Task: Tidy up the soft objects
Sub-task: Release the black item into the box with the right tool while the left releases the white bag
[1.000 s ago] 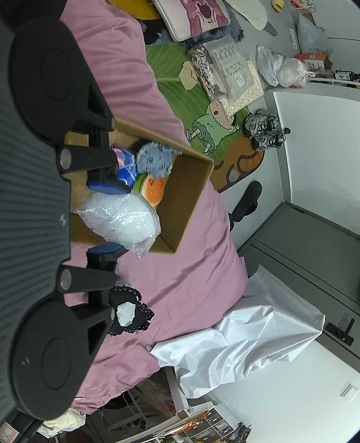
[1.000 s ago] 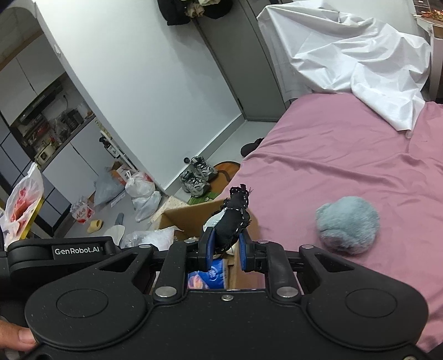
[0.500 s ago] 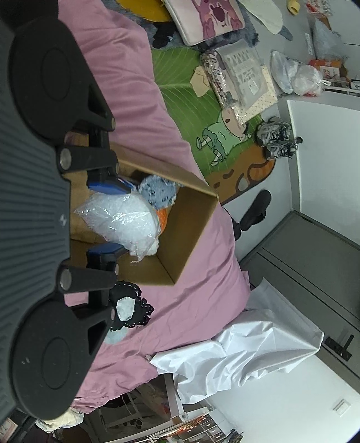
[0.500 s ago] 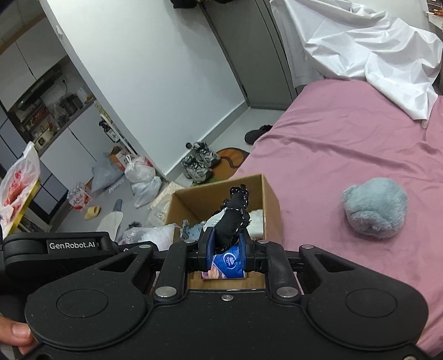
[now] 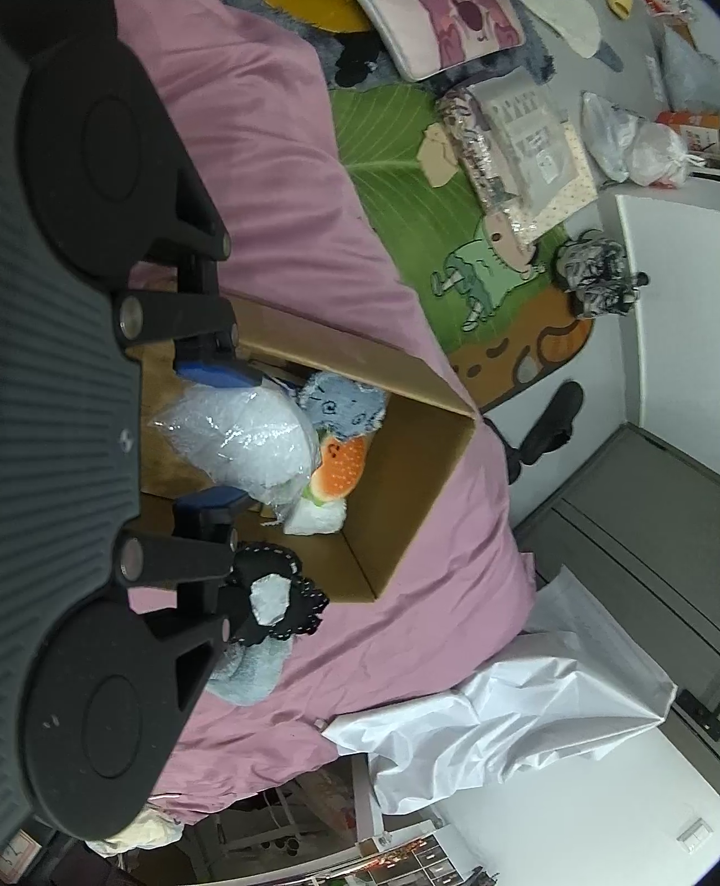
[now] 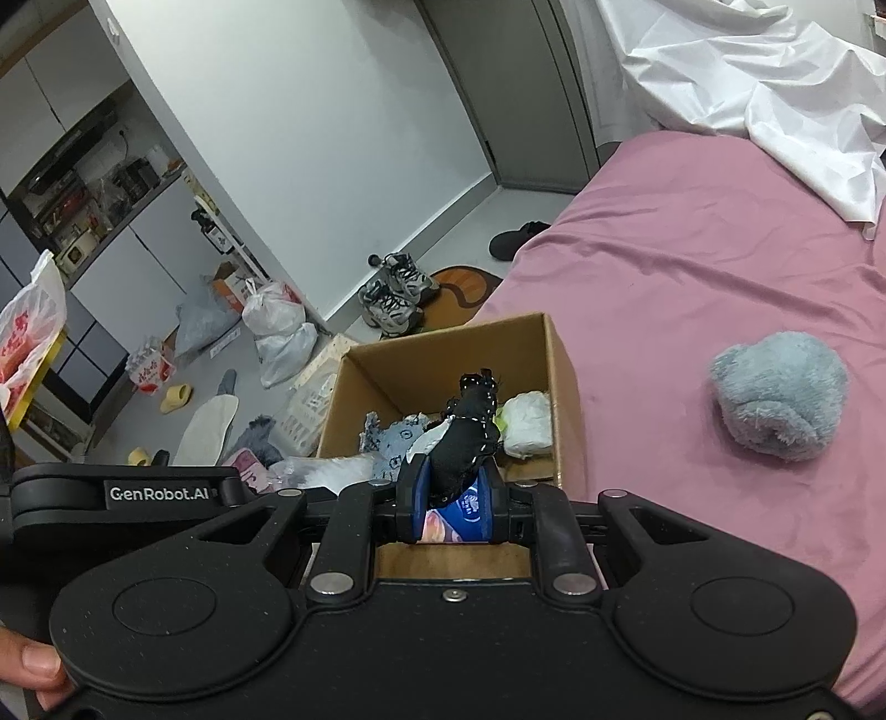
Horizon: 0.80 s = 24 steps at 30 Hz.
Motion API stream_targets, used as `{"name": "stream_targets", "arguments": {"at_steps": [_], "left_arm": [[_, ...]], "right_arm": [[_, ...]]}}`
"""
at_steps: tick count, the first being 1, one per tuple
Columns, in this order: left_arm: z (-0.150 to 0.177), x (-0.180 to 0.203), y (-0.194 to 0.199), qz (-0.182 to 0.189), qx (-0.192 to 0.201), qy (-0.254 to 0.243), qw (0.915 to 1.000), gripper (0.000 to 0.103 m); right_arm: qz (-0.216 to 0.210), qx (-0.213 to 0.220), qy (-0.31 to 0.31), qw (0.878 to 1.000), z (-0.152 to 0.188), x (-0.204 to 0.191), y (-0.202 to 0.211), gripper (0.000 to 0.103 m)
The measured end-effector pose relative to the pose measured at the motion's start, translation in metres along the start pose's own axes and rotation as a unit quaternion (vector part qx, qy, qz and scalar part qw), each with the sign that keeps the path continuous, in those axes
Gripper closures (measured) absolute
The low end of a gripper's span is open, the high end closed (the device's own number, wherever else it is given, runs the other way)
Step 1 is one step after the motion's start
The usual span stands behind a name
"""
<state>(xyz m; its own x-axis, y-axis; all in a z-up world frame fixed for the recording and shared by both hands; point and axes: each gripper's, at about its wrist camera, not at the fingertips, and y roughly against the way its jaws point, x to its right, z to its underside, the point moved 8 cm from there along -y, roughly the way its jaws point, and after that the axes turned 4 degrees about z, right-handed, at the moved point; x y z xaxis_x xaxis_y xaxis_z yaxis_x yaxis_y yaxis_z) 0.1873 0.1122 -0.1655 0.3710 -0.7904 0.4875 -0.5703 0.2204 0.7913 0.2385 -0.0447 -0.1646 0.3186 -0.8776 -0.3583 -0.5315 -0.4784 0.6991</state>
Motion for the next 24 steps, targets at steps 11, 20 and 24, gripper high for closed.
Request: {"name": "stream_targets", "arguments": {"at_steps": [11, 20, 24], "left_arm": [[-0.008, -0.010, 0.011, -0.009, 0.014, 0.016, 0.9997, 0.061], [-0.005, -0.010, 0.018, -0.024, 0.018, 0.010, 0.9995, 0.056], [-0.006, -0.006, 0.020, -0.032, 0.021, 0.001, 0.9993, 0.046]], "right_arm": [[-0.017, -0.021, 0.009, 1.000, 0.009, -0.011, -0.007, 0.084], [-0.035, -0.029, 0.013, 0.999, 0.015, -0.023, -0.002, 0.078], [-0.034, -0.037, 0.008, 0.999, 0.017, -0.018, 0.002, 0.040]]}}
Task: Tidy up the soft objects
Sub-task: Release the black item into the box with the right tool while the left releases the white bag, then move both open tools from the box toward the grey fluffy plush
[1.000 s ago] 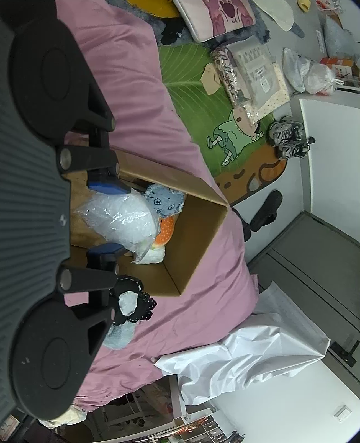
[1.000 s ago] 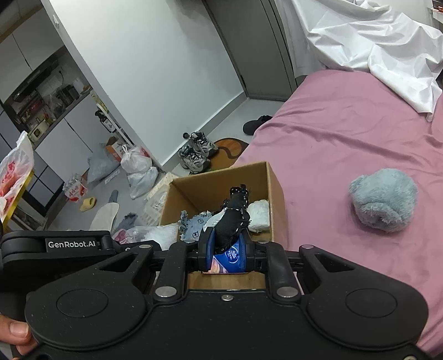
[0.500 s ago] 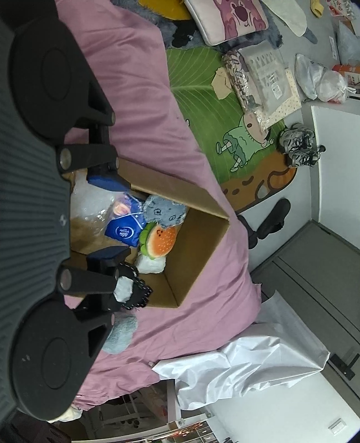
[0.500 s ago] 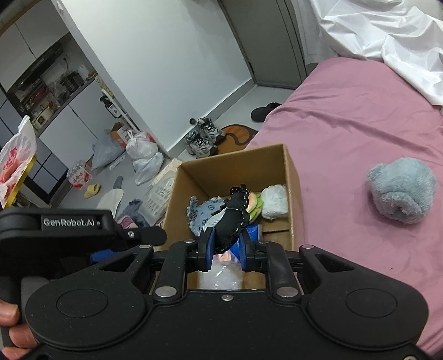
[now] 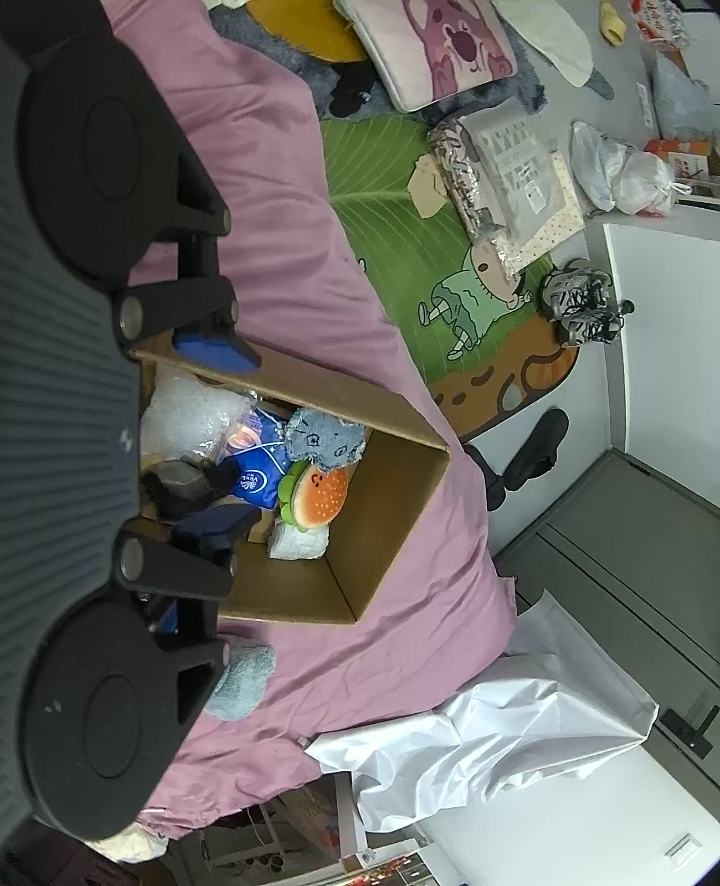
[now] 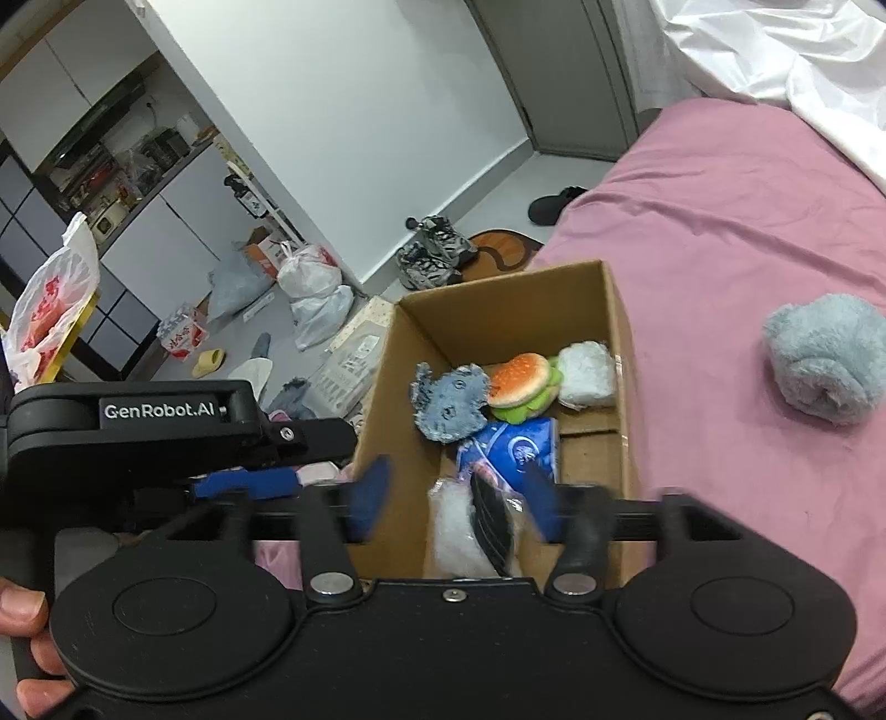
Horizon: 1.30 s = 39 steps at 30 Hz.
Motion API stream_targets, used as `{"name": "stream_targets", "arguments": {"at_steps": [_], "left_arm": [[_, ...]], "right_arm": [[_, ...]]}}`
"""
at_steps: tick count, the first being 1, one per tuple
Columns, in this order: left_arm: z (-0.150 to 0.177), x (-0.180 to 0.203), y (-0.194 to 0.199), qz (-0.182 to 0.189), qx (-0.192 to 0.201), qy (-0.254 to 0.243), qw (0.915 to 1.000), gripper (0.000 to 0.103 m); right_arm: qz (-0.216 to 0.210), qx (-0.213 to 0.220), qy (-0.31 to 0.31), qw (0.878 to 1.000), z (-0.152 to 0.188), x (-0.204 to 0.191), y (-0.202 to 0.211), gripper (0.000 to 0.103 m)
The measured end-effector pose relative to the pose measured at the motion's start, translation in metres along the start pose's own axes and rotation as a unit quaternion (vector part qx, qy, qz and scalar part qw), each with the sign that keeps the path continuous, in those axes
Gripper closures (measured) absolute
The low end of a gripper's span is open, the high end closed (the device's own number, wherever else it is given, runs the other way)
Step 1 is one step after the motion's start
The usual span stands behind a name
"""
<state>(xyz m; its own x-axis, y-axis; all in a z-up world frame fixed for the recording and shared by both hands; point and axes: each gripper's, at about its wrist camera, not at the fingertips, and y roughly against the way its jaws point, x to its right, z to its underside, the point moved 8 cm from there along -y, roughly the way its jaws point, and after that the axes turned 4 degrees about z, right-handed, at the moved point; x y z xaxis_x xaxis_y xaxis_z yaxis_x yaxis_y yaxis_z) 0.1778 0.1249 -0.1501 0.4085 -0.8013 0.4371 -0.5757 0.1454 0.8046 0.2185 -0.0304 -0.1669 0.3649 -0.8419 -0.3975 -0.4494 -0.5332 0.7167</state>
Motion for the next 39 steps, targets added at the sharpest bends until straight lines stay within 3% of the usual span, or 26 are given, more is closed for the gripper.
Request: {"name": "stream_targets", "arguments": {"at_steps": [3, 10, 21, 25, 30, 39], "left_arm": [[0.001, 0.002, 0.000, -0.019, 0.003, -0.006, 0.9998, 0.035], [0.002, 0.014, 0.001, -0.029, 0.010, -0.021, 0.9993, 0.028], [0.005, 0.035, -0.002, -0.038, 0.020, -0.039, 0.9983, 0.026], [0.007, 0.044, -0.005, -0.042, 0.021, -0.047, 0.9978, 0.025], [0.010, 0.055, -0.009, -0.048, 0.021, -0.052, 0.9973, 0.025], [0.016, 0.076, -0.018, -0.051, 0.020, -0.068, 0.9962, 0.025]], "right_arm": [[0.013, -0.001, -0.003, 1.000, 0.001, 0.008, 0.004, 0.036], [0.033, 0.011, -0.014, 0.999, -0.005, 0.028, 0.019, 0.023], [0.045, 0.032, -0.019, 0.998, -0.018, 0.056, 0.035, 0.015], [0.048, 0.043, -0.017, 0.998, -0.021, 0.064, 0.041, 0.006], [0.071, 0.059, -0.013, 0.996, -0.025, 0.082, 0.047, 0.004], [0.067, 0.065, -0.046, 0.995, -0.027, 0.118, 0.055, 0.000]]}}
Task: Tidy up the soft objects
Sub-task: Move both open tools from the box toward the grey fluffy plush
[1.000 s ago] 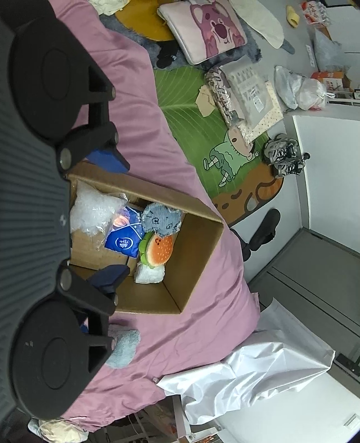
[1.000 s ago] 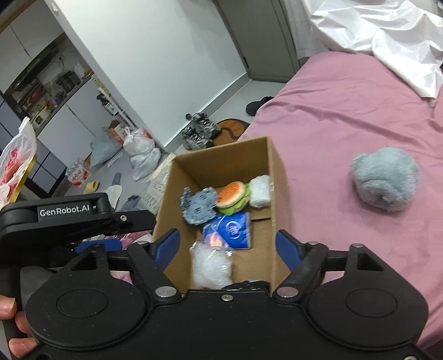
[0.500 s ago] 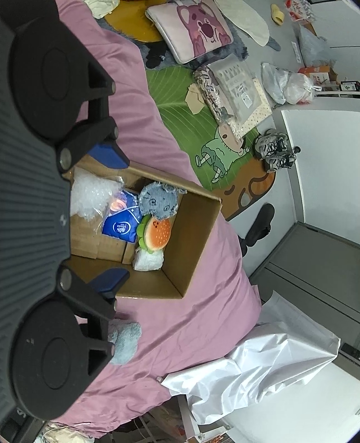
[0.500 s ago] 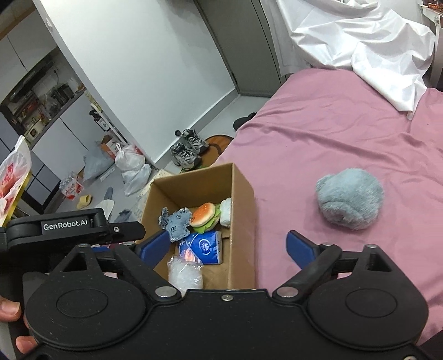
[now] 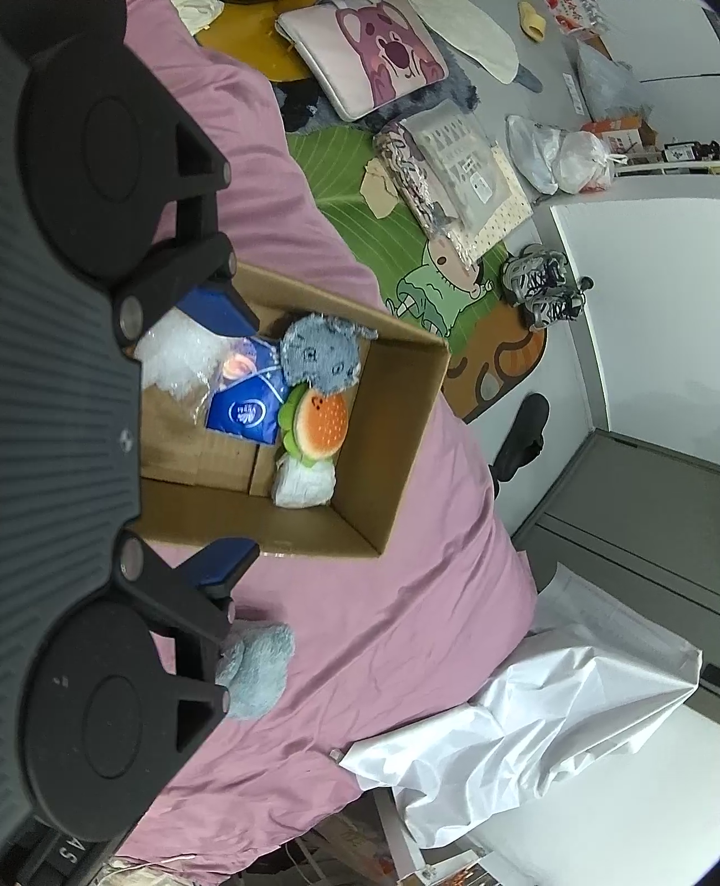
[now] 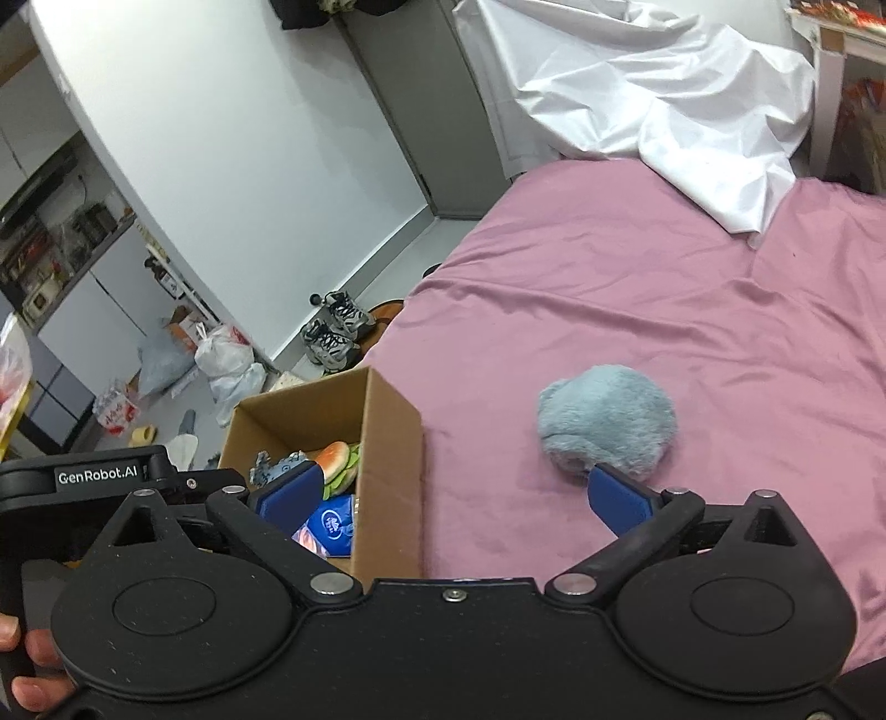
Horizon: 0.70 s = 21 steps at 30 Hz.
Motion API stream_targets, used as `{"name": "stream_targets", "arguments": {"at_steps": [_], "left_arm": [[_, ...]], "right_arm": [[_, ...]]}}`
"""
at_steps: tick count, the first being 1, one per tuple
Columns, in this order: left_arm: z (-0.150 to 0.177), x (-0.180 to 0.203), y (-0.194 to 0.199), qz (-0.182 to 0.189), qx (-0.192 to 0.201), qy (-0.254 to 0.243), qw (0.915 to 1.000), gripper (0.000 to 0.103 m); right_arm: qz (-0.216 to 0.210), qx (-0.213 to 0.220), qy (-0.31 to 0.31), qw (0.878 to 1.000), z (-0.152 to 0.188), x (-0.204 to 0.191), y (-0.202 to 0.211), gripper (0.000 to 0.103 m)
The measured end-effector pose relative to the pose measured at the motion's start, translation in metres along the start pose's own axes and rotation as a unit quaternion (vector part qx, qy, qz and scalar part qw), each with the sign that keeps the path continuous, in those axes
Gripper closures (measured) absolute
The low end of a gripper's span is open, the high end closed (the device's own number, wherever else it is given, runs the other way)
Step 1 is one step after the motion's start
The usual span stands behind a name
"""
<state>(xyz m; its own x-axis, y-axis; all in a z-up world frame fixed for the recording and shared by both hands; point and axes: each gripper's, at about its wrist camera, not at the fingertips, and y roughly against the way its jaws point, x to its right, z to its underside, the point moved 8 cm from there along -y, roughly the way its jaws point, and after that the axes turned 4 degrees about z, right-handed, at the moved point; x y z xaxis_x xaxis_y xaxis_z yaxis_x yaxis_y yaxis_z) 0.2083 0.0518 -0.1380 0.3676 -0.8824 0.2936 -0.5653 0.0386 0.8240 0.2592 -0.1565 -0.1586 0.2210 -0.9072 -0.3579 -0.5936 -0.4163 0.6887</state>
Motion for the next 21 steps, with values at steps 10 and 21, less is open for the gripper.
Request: {"name": "stream_targets", "arguments": {"at_steps": [10, 21], "left_arm": [[0.001, 0.026, -0.011, -0.007, -0.004, -0.010, 0.9999, 0.025], [0.004, 0.063, -0.019, 0.005, -0.002, -0.036, 0.9993, 0.025]], "right_arm": [[-0.011, -0.015, -0.016, 1.000, 0.000, 0.028, -0.005, 0.000], [-0.015, -0.024, -0.048, 0.998, -0.004, 0.065, -0.007, 0.001]]}}
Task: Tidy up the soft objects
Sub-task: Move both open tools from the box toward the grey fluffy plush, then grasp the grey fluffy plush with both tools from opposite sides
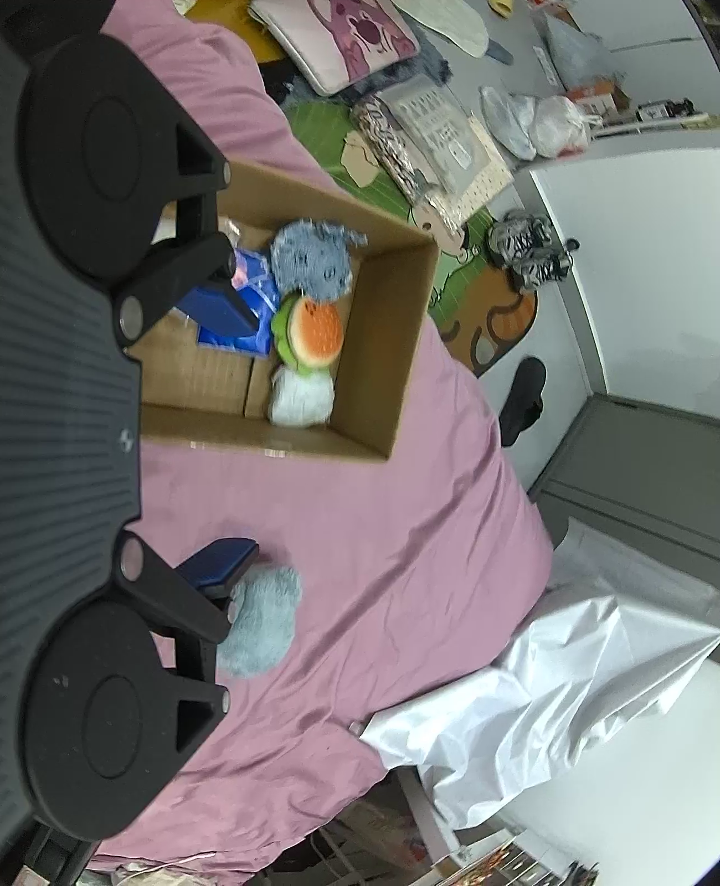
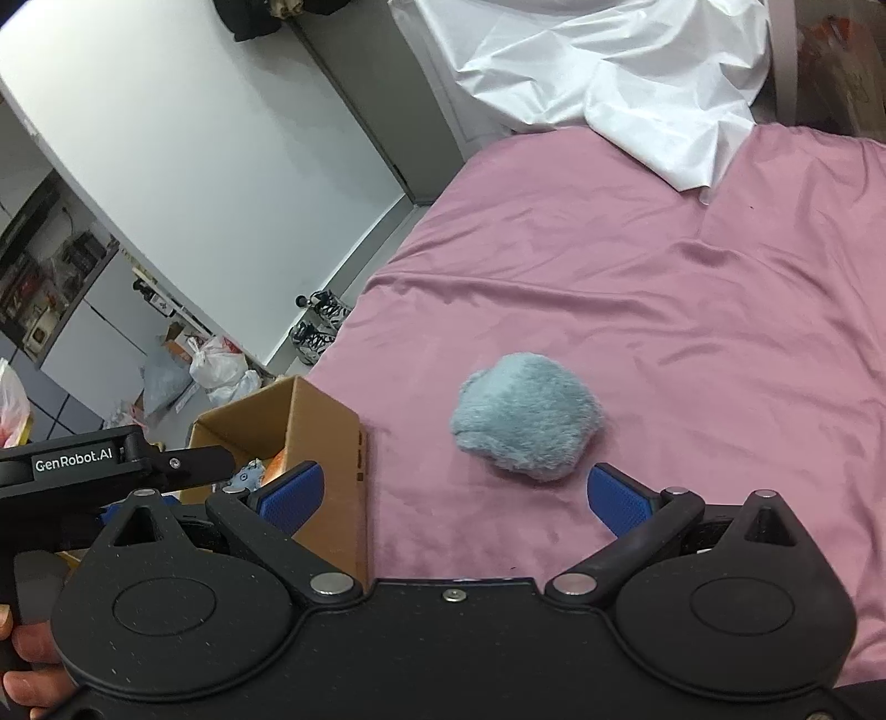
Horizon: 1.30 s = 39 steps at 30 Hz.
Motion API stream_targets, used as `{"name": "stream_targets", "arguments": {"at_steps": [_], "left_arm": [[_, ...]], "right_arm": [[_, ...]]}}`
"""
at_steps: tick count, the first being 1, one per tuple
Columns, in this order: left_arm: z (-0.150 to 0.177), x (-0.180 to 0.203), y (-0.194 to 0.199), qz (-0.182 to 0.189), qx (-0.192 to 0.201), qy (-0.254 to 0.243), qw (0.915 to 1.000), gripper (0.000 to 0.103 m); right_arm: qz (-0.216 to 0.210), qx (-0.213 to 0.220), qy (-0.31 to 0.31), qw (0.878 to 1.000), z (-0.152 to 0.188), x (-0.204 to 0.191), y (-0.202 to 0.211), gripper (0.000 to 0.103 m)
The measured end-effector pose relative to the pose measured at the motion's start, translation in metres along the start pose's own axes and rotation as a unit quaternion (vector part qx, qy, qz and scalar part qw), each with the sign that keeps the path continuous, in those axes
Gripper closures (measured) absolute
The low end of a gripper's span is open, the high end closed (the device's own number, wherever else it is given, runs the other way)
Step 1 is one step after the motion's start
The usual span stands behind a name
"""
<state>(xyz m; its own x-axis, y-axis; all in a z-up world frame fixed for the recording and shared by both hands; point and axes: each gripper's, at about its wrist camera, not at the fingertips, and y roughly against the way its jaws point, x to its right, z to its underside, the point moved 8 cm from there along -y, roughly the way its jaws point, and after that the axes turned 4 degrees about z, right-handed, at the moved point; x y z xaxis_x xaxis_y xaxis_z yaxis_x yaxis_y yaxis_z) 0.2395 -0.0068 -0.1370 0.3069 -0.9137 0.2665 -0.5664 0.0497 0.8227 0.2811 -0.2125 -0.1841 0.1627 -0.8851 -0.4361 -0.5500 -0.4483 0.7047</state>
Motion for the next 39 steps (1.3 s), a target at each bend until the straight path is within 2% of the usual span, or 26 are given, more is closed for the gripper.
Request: {"name": "stream_targets", "arguments": {"at_steps": [5, 8, 12, 15, 20, 26, 28, 39], "left_arm": [[0.002, 0.019, -0.010, 0.012, -0.007, -0.010, 0.9998, 0.025], [0.001, 0.031, -0.015, 0.017, -0.007, -0.018, 0.9997, 0.025], [0.000, 0.040, -0.021, 0.013, -0.008, -0.025, 0.9996, 0.025], [-0.001, 0.046, -0.027, 0.008, -0.010, -0.027, 0.9996, 0.025], [-0.004, 0.054, -0.036, 0.001, -0.013, -0.039, 0.9992, 0.025], [-0.006, 0.068, -0.052, 0.000, -0.020, -0.053, 0.9984, 0.025], [-0.006, 0.072, -0.057, 0.002, -0.022, -0.059, 0.9980, 0.025], [-0.006, 0.086, -0.081, 0.007, -0.039, -0.076, 0.9963, 0.028]], "right_arm": [[-0.002, 0.003, -0.029, 1.000, -0.003, 0.016, -0.004, 0.003], [-0.008, -0.005, -0.046, 0.999, -0.003, 0.026, -0.012, 0.009], [-0.006, -0.039, -0.056, 0.998, 0.003, 0.034, -0.031, 0.014], [0.009, -0.076, -0.064, 0.995, 0.010, 0.041, -0.049, 0.025], [0.001, -0.089, -0.084, 0.992, 0.010, 0.050, -0.065, 0.026], [-0.020, -0.068, -0.110, 0.991, 0.003, 0.060, -0.071, 0.027], [-0.022, -0.063, -0.118, 0.991, 0.000, 0.065, -0.074, 0.033], [-0.055, -0.001, -0.145, 0.988, -0.025, 0.080, -0.079, 0.048]]}}
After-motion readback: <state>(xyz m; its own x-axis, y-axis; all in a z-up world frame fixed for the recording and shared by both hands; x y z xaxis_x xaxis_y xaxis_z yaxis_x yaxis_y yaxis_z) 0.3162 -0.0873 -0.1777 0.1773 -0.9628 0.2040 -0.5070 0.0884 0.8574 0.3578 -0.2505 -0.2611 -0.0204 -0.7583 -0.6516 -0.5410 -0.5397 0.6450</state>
